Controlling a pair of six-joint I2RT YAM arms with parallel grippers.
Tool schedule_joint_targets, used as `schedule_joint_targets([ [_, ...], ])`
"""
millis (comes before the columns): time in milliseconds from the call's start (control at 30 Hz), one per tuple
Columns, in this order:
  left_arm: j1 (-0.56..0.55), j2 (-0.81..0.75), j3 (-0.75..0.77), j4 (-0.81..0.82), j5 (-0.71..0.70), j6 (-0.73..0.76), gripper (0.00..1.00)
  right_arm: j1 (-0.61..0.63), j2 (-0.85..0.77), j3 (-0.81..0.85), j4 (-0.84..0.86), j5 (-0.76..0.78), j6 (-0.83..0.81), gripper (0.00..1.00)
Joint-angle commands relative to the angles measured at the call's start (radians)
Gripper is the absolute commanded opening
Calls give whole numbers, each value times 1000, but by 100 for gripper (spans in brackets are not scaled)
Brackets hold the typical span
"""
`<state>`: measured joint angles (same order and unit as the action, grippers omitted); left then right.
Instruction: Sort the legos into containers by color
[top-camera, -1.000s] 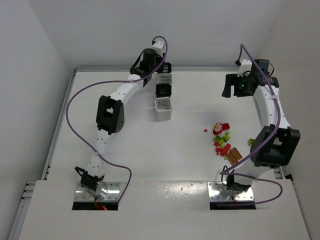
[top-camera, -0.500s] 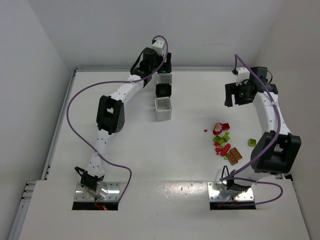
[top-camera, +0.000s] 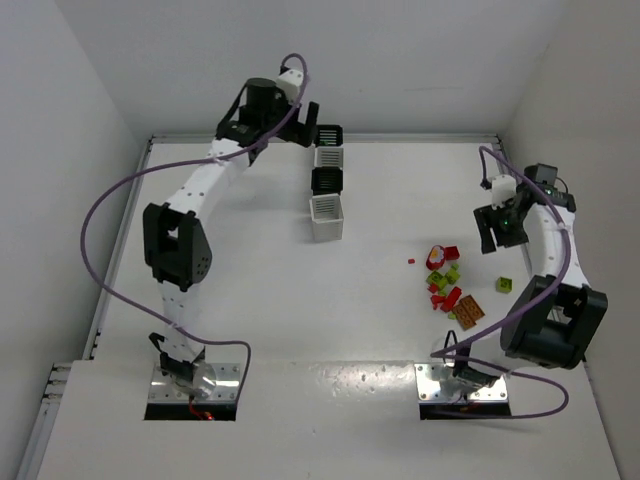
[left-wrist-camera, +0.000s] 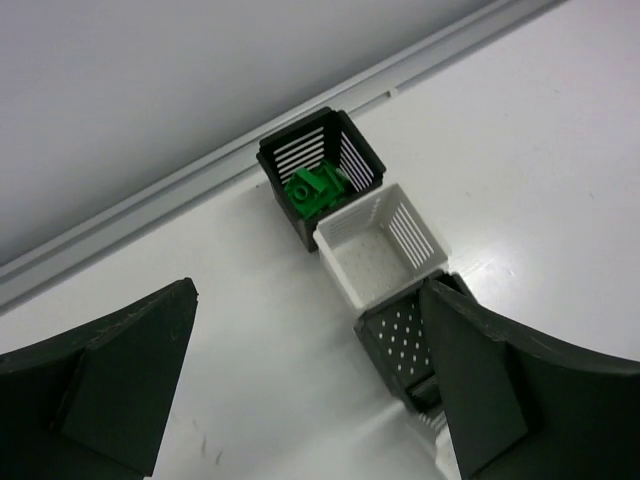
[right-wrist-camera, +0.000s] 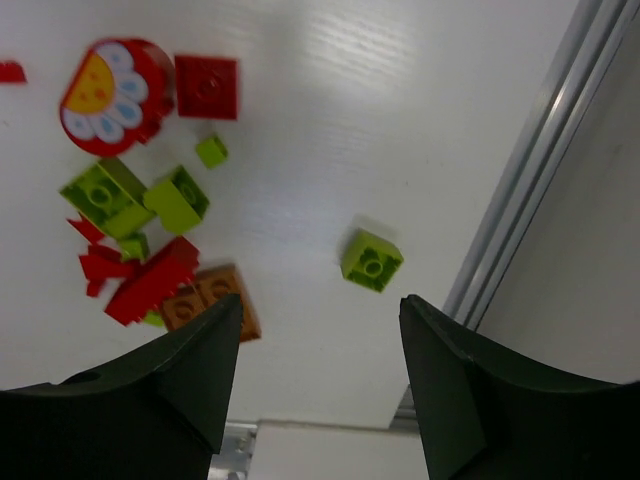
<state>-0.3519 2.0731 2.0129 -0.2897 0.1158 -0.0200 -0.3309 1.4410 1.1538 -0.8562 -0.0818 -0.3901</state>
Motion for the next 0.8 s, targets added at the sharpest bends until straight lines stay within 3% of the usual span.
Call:
schedule_joint_targets([
  [0, 79, -79, -55, -109, 238, 57, 100, -68, 13, -6, -70, -30, -209, 64],
  [67, 89, -90, -55, -149, 307, 57, 100, -95, 38, -16, -79, -41, -335, 64],
  [167, 90, -79, -45, -210, 360, 68, 100, -149, 85, -16, -125, -108, -482, 72],
  [267, 24, -67, -20, -273, 289, 95, 100, -183, 157, 13, -136, -118, -614, 73],
  [467, 20, -134, -150, -273, 229, 42, 100, -226, 292, 67, -171, -107, -967, 73],
  [767, 62, -153, -218, -273, 256, 5, 100, -235, 504, 224, -224, -55, -1216, 75],
])
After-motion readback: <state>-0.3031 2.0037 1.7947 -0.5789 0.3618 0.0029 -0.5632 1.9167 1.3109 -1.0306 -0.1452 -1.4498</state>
